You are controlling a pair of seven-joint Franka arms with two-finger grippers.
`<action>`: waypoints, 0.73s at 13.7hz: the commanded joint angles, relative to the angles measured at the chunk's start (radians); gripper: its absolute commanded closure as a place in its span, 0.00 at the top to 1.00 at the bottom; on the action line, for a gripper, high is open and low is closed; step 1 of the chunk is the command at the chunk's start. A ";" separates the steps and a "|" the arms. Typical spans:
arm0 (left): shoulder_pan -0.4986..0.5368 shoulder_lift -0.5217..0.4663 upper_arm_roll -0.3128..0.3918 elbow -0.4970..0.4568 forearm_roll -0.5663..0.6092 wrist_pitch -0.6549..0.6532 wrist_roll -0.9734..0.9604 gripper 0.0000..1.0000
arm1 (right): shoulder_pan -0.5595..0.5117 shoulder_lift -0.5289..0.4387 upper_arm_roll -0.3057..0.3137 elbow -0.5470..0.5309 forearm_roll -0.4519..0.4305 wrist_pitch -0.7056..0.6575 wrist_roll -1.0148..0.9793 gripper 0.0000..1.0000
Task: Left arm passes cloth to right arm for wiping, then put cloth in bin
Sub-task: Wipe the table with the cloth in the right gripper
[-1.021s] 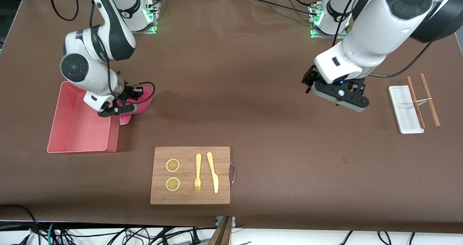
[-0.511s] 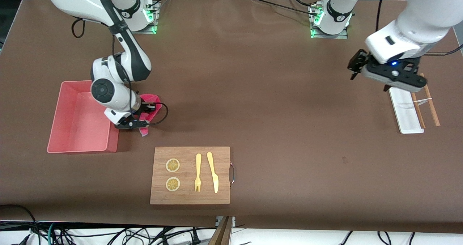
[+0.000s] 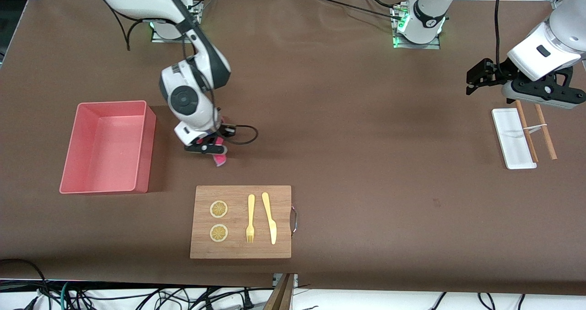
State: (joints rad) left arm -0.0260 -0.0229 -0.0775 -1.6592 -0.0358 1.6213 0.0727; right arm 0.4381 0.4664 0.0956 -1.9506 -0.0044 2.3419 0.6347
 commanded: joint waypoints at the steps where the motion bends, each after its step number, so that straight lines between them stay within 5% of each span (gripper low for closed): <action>1: 0.015 0.026 -0.007 0.053 -0.047 -0.084 -0.027 1.00 | 0.083 0.082 0.010 0.108 0.024 0.001 0.140 0.00; 6: 0.090 0.066 -0.005 0.131 -0.038 -0.265 -0.024 1.00 | 0.137 0.156 0.055 0.304 0.069 -0.015 0.304 0.00; 10: 0.089 0.055 -0.016 0.154 -0.016 -0.354 -0.019 1.00 | 0.061 0.133 0.056 0.297 0.106 -0.082 0.213 0.00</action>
State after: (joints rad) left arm 0.0598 0.0238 -0.0847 -1.5569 -0.0597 1.3461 0.0538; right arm 0.5559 0.6032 0.1411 -1.6553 0.0821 2.3007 0.9123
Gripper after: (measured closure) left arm 0.000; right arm 0.978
